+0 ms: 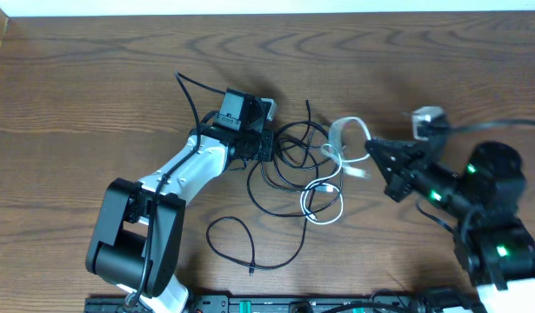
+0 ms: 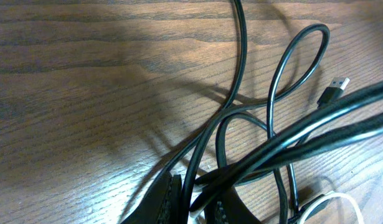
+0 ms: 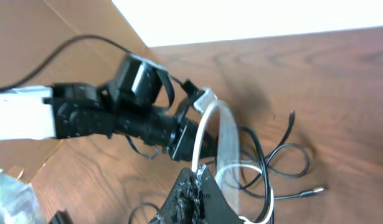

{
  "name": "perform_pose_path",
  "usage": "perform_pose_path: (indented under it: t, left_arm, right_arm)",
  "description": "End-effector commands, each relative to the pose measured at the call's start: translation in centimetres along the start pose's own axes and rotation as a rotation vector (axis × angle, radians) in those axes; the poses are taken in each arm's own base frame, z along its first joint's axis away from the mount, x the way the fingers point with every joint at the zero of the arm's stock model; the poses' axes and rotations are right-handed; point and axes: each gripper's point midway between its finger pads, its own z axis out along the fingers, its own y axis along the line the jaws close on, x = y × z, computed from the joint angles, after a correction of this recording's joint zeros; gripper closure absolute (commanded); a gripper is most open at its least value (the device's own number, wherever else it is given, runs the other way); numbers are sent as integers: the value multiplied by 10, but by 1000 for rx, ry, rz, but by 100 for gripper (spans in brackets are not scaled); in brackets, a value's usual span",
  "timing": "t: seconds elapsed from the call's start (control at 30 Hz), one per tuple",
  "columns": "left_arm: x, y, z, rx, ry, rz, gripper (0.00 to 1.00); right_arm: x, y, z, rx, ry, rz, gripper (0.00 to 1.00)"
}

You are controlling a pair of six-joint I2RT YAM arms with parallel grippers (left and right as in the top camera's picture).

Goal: Untangle cables
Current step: 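Pull the right gripper far right, drawing the white cable out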

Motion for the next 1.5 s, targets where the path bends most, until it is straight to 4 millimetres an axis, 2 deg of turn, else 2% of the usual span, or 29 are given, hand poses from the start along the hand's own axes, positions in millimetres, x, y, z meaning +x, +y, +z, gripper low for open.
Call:
perform_pose_path:
  t: [0.0, 0.13, 0.37, 0.63, 0.77, 0.87, 1.0, 1.1, 1.13, 1.2, 1.47]
  left_arm:
    - [2, 6, 1, -21, 6, -14, 83]
    - [2, 6, 1, -21, 6, -14, 83]
    - [2, 6, 1, -22, 7, -14, 83]
    - [3, 7, 1, -28, 9, -16, 83]
    - [3, 12, 1, -54, 10, -18, 83]
    - [4, 20, 1, -98, 8, -28, 83]
    - [6, 42, -4, -213, 1, -117, 83]
    - [8, 63, -11, -279, -3, -188, 83]
    - [8, 74, -15, -292, -7, -237, 83]
    - [8, 89, -22, -309, -13, -299, 83]
    - [14, 142, -48, -357, -46, -546, 83]
  right_arm:
    - [-11, 2, -16, 30, -56, -7, 99]
    - [-13, -2, -26, 60, -80, 6, 99]
    - [-19, -17, -34, 107, -117, 132, 99]
    - [-15, -68, -58, 306, -159, 284, 99]
    - [-19, -71, -69, 274, -180, 324, 99]
    - [-24, -83, -83, 306, -222, 354, 99]
    - [-24, -109, -100, 397, -265, 403, 99]
    - [-15, -129, -110, 461, -262, 453, 99]
    - [-6, -142, -115, 498, -241, 488, 99]
    - [5, -155, -118, 528, -214, 532, 99]
    - [40, -200, -130, 604, -149, 743, 99]
